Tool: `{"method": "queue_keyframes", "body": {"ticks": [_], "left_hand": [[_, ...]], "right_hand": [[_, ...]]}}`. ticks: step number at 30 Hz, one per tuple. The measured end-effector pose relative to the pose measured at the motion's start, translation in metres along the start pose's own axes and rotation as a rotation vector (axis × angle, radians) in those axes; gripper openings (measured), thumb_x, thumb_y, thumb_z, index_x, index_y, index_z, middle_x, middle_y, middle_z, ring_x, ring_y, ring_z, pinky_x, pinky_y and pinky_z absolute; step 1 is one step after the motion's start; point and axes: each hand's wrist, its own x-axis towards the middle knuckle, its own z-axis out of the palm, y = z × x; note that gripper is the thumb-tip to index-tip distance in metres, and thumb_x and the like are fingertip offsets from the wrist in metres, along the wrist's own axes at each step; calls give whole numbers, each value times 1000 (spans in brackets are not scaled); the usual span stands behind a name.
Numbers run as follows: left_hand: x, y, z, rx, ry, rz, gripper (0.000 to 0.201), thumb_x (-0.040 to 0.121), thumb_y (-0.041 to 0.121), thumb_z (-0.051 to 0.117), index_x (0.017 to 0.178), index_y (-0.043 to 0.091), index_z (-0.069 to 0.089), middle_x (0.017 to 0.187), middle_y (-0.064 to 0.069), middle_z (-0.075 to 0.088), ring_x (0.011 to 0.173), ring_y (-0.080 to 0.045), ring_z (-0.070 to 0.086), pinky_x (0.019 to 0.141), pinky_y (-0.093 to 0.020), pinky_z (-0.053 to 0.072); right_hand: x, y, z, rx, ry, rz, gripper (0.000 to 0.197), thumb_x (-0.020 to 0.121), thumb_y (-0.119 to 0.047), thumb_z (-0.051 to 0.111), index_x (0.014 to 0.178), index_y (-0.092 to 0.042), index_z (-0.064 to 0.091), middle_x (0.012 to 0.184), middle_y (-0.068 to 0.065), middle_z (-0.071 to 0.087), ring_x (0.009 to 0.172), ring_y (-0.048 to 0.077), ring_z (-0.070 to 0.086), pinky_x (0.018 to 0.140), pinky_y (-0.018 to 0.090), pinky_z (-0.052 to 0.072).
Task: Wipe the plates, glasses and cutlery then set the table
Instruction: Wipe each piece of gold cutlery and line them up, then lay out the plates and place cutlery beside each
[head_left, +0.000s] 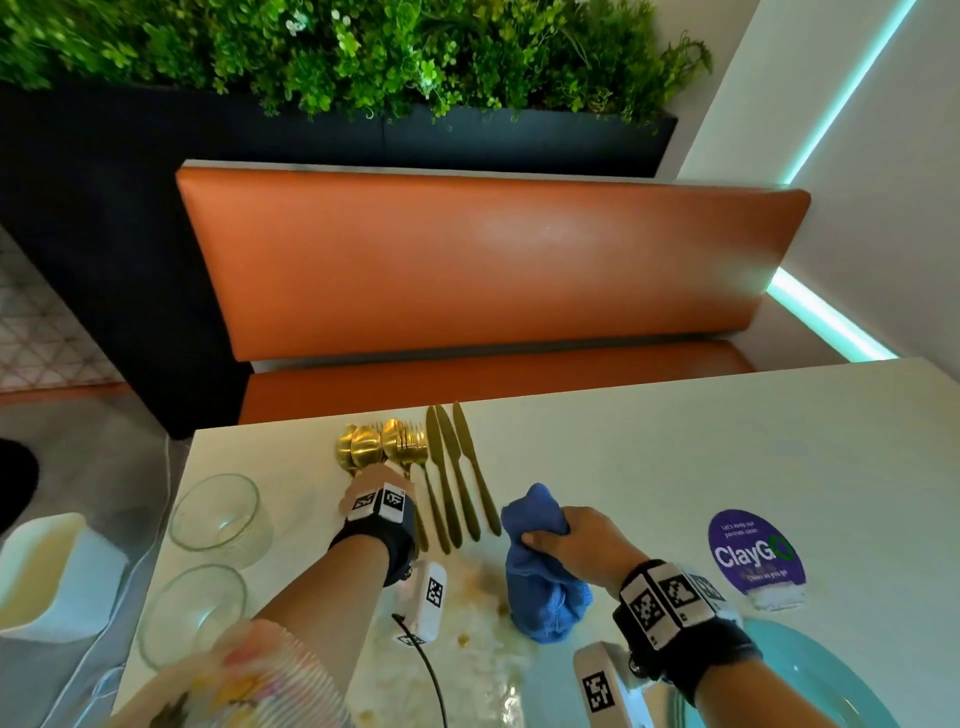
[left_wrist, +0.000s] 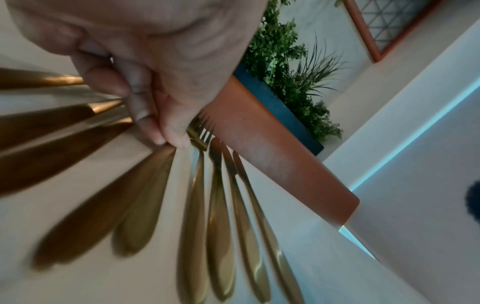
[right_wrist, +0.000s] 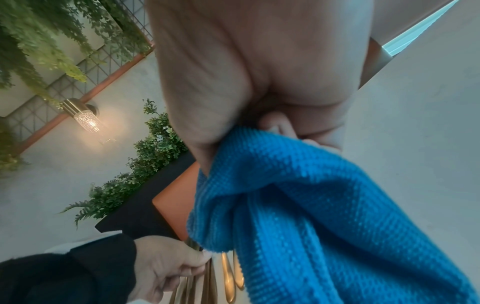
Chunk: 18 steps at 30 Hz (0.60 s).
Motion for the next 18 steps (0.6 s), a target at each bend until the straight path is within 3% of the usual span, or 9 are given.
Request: {"method": "queue_keyframes", "body": {"ticks": [2, 7, 10, 12, 15, 18], "left_hand": [[-5, -1, 2, 38, 33, 4, 26, 93, 31, 53, 108, 11, 61, 113, -9, 63, 103, -26, 61, 92, -35, 50], [-31, 8, -9, 14, 43, 94, 36, 91, 46, 50, 102, 14, 61, 112, -7, 63, 104, -27, 58, 93, -38, 46], [-67, 25, -12, -63, -82, 302, 42, 95, 46, 42, 111, 12, 61, 114, -8, 64, 103, -26, 60, 87, -33, 44], [-102, 34, -11, -90, -226, 419, 53, 98, 48, 31, 112, 7, 61, 118, -13, 63, 108, -29, 58, 87, -32, 41], [-140, 30, -7, -328, -457, 378, 64, 94, 59, 31, 122, 9, 61, 131, -12, 58, 120, -27, 54, 104, -36, 39], [-165, 7, -8, -482, -546, 371, 68, 89, 64, 39, 121, 10, 61, 130, -8, 59, 119, -23, 55, 107, -36, 39]], "right_hand": [[-2, 3, 0, 37, 2, 14, 34, 88, -42, 57, 96, -9, 62, 94, 7, 65, 88, 21, 61, 81, 28, 49], [-15, 8, 1, 262, 14, 44, 46, 88, -47, 55, 107, -6, 64, 106, 12, 69, 101, 26, 64, 94, 37, 50], [-35, 3, 0, 590, 10, 51, 44, 90, -42, 54, 111, -5, 63, 110, 15, 68, 104, 27, 64, 87, 35, 51], [-51, 1, -1, 797, -4, 24, 45, 91, -42, 51, 113, -4, 63, 111, 16, 68, 106, 28, 64, 91, 39, 52], [-78, -3, 2, 1023, -18, -46, 50, 91, -46, 44, 114, -5, 63, 114, 15, 68, 110, 27, 63, 97, 42, 48], [-108, -3, 12, 1201, 69, -60, 49, 93, -47, 39, 113, -8, 61, 119, 18, 64, 112, 26, 61, 94, 37, 47]]}}
